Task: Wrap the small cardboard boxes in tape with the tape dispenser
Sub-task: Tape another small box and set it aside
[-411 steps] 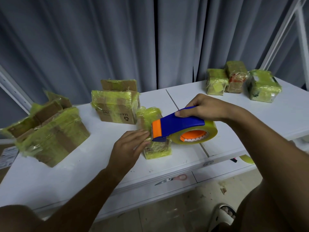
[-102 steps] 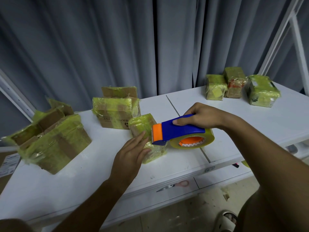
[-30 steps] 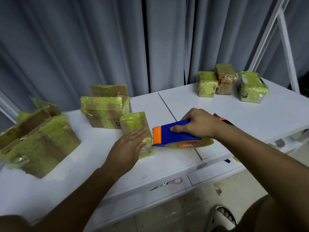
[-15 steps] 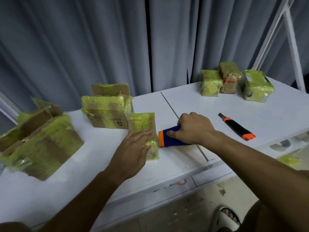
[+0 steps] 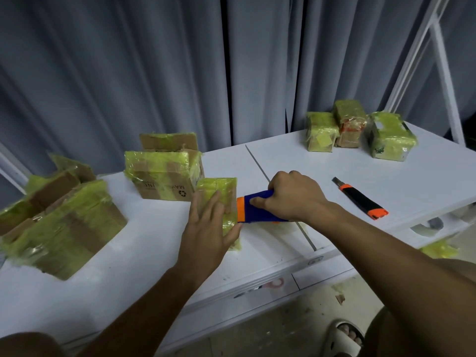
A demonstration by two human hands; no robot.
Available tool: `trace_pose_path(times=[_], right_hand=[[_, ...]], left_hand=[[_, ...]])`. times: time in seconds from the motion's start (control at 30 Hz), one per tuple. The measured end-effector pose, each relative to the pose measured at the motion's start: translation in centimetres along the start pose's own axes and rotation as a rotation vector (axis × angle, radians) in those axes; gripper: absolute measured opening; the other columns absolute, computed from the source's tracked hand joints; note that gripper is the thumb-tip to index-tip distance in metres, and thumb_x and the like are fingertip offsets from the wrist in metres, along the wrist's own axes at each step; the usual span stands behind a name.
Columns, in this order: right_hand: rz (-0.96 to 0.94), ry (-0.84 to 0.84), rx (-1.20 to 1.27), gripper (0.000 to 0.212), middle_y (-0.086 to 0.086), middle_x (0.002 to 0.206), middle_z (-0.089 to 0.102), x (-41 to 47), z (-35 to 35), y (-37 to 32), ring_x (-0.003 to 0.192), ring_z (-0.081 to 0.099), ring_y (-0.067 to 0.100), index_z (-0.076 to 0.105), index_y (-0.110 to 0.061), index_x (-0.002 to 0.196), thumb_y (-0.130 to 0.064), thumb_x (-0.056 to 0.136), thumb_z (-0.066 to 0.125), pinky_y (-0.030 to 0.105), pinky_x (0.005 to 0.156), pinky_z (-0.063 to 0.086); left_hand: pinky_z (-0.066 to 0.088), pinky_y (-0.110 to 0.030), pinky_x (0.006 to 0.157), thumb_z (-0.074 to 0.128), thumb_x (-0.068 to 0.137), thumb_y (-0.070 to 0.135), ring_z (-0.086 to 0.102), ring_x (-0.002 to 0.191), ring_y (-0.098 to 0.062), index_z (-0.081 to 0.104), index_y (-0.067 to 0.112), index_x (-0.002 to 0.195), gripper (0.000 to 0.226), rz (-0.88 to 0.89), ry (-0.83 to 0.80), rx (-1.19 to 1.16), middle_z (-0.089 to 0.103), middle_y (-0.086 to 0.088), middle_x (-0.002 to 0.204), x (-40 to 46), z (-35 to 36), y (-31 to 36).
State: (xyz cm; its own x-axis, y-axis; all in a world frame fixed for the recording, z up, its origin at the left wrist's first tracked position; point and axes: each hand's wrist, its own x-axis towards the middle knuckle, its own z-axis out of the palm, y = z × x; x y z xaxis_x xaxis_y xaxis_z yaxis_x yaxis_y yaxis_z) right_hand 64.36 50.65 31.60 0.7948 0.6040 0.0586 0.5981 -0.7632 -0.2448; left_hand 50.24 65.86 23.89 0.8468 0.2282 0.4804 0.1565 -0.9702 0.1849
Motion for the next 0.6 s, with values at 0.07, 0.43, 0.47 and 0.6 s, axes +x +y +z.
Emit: trace_pose_path(times=[0.07,0.43,0.47,0.6], right_hand=[[0.003,0.000,-0.004,0.052,0.002,0.088,0.061,-0.1,0.1,-0.1,0.087,0.062,0.025,0.065,-0.019,0.091,-0.071,0.084,0.060,0.034,0.072,0.052],[0.014,-0.028,0.054,0.053,0.001,0.083,0.062,-0.4,-0.1,0.5,0.082,0.062,0.023,0.065,-0.018,0.085,-0.070,0.083,0.062,0.032,0.063,0.046],[0.013,-0.035,0.064,0.052,0.000,0.081,0.062,-0.4,-0.3,0.6,0.082,0.062,0.023,0.066,-0.017,0.085,-0.069,0.084,0.063,0.032,0.062,0.044],[0.008,-0.032,0.082,0.052,0.000,0.083,0.064,-0.5,-0.5,0.9,0.082,0.062,0.022,0.067,-0.017,0.085,-0.069,0.083,0.064,0.033,0.064,0.049]], left_hand=[[0.043,-0.058,0.104,0.056,0.094,0.046,0.027,0.136,-0.027,0.053,0.011,0.130,0.050,0.060,0.002,0.081,0.057,-0.014,0.136,0.2,-0.2,0.1],[0.021,-0.047,0.118,0.005,0.092,0.072,0.001,0.150,-0.033,0.016,0.029,0.156,0.078,0.078,-0.272,0.054,0.025,-0.002,0.161,0.0,-1.0,-1.3],[0.013,-0.041,0.117,0.004,0.090,0.073,-0.005,0.150,-0.032,0.010,0.033,0.156,0.078,0.076,-0.291,0.048,0.018,0.001,0.163,-0.1,-0.8,-1.6],[0.006,-0.037,0.119,0.015,0.094,0.067,-0.004,0.151,-0.030,0.011,0.035,0.156,0.070,0.071,-0.296,0.051,0.017,0.001,0.163,0.4,-0.6,-1.4]])
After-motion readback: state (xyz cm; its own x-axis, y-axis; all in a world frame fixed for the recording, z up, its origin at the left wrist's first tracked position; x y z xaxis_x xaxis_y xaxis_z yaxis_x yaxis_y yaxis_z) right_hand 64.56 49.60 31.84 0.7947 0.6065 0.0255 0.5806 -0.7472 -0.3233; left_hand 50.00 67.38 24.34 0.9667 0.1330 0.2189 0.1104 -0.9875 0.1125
